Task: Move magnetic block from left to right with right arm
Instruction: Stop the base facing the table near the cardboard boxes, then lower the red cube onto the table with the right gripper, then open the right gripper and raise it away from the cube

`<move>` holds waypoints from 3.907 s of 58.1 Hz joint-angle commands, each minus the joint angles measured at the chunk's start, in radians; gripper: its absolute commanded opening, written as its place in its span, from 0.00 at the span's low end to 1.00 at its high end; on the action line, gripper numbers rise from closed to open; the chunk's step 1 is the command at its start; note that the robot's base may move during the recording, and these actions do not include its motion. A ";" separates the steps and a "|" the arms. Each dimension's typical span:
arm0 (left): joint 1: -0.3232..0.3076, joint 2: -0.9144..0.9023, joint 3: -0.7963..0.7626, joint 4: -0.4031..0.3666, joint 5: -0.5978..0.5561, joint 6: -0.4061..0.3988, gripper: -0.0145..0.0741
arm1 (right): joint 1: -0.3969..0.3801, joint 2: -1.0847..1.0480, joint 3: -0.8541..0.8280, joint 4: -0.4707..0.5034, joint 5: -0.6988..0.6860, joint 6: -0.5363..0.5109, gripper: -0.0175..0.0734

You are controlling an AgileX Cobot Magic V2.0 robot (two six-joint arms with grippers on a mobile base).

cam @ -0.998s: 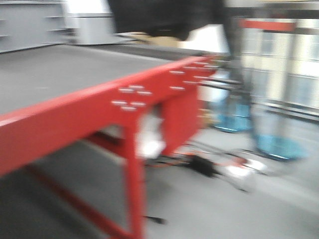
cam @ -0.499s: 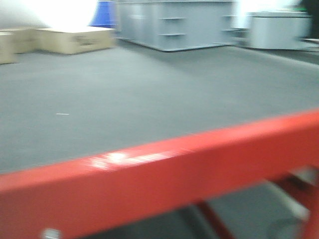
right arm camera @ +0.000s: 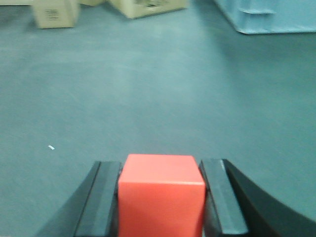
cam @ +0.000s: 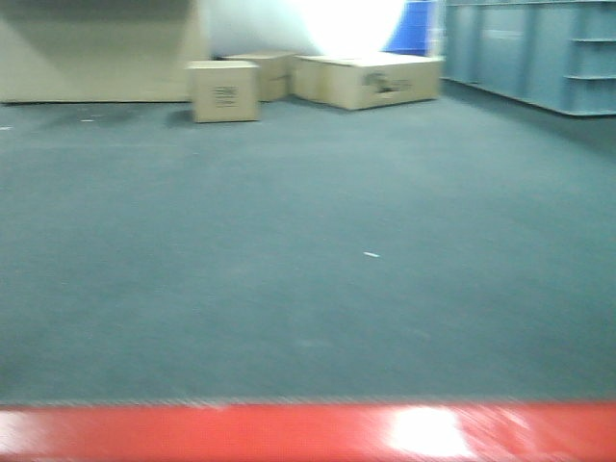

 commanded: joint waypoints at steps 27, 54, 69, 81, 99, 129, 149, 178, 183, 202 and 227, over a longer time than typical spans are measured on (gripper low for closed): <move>-0.001 -0.010 0.008 -0.005 -0.085 -0.006 0.02 | 0.000 0.014 -0.028 -0.014 -0.084 -0.007 0.40; -0.001 -0.010 0.008 -0.005 -0.085 -0.006 0.02 | 0.000 0.014 -0.028 -0.014 -0.084 -0.007 0.40; -0.001 -0.010 0.008 -0.005 -0.085 -0.006 0.02 | 0.000 0.014 -0.028 -0.014 -0.085 -0.007 0.40; -0.001 -0.010 0.008 -0.005 -0.085 -0.006 0.02 | 0.000 0.018 -0.029 -0.010 -0.089 -0.007 0.40; -0.001 -0.010 0.008 -0.005 -0.085 -0.006 0.02 | 0.059 0.260 -0.126 0.116 -0.131 -0.195 0.41; -0.001 -0.010 0.008 -0.005 -0.085 -0.006 0.02 | 0.354 0.974 -0.531 0.145 -0.107 -0.230 0.41; -0.001 -0.010 0.008 -0.005 -0.085 -0.006 0.02 | 0.360 1.341 -0.639 0.146 -0.095 -0.230 0.41; -0.001 -0.010 0.008 -0.005 -0.085 -0.006 0.02 | 0.360 1.521 -0.639 0.146 -0.112 -0.230 0.43; -0.001 -0.010 0.008 -0.005 -0.085 -0.006 0.02 | 0.360 1.521 -0.639 0.146 -0.111 -0.230 0.58; -0.001 -0.010 0.008 -0.005 -0.085 -0.006 0.02 | 0.360 1.494 -0.639 0.146 -0.085 -0.230 0.87; -0.001 -0.010 0.008 -0.005 -0.085 -0.006 0.02 | 0.360 1.077 -0.531 0.152 -0.153 -0.213 0.26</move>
